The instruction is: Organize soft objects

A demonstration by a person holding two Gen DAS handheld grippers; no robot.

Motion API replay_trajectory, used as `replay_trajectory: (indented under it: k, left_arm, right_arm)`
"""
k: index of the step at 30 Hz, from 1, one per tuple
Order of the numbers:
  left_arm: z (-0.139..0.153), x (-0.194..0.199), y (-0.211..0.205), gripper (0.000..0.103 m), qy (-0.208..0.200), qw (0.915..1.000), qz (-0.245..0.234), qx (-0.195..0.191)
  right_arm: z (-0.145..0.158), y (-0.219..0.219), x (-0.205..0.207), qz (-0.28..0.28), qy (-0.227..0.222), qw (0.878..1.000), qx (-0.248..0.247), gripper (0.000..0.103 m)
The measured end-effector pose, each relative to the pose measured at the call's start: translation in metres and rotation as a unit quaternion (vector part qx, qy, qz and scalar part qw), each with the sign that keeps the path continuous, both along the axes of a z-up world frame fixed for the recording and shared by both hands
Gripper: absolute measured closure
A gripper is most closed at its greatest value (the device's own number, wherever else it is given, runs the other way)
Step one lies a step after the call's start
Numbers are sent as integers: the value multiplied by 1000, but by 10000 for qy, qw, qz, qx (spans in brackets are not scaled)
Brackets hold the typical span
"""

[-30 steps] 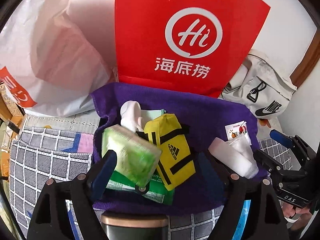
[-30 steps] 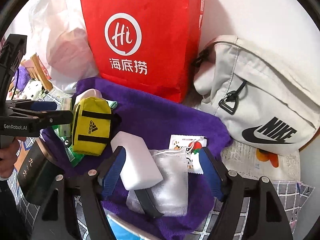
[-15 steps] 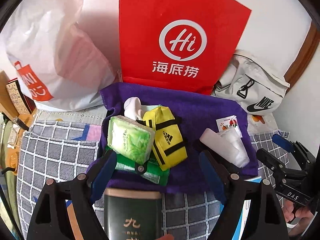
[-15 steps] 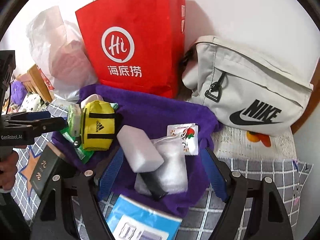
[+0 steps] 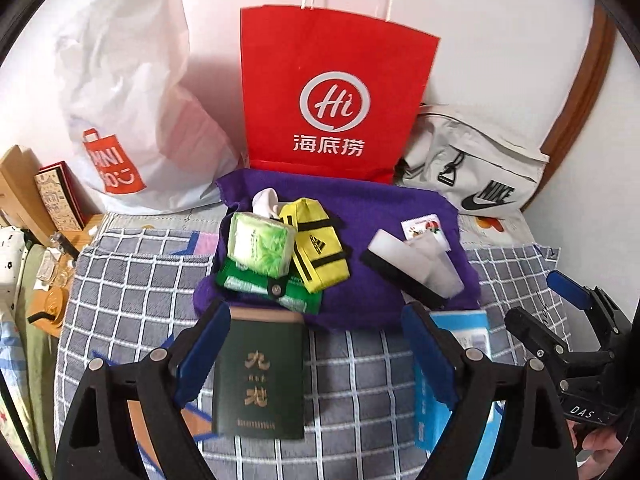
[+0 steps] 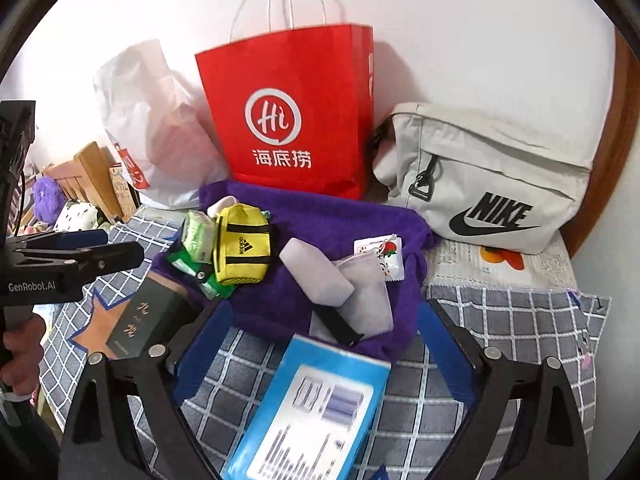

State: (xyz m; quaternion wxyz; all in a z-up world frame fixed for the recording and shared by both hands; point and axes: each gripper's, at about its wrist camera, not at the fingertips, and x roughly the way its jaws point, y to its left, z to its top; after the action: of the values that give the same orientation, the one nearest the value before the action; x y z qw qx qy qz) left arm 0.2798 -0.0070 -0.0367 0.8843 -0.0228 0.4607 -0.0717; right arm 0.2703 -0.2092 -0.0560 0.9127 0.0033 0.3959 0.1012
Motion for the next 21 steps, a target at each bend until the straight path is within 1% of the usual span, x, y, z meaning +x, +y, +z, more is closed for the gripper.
replay_trajectory:
  k: [2, 5, 11, 17, 21]
  left_arm:
    - [5, -13, 0, 14, -63, 10000, 13, 20]
    - [12, -36, 2, 13, -158, 9999, 27, 42]
    - [24, -75, 6, 13, -311, 9995, 110, -1]
    - [34, -113, 4, 13, -555, 9982, 160, 178]
    - [38, -141, 7, 13, -677, 9975, 158, 99]
  right_arm:
    - [5, 1, -13, -31, -44, 10000, -9, 3]
    - [13, 4, -32, -22, -103, 9999, -8, 1]
    - [27, 4, -71, -91, -225, 9997, 37, 1]
    - [38, 4, -111, -190, -335, 9993, 35, 1]
    - [42, 3, -137, -268, -381, 9989, 60, 1]
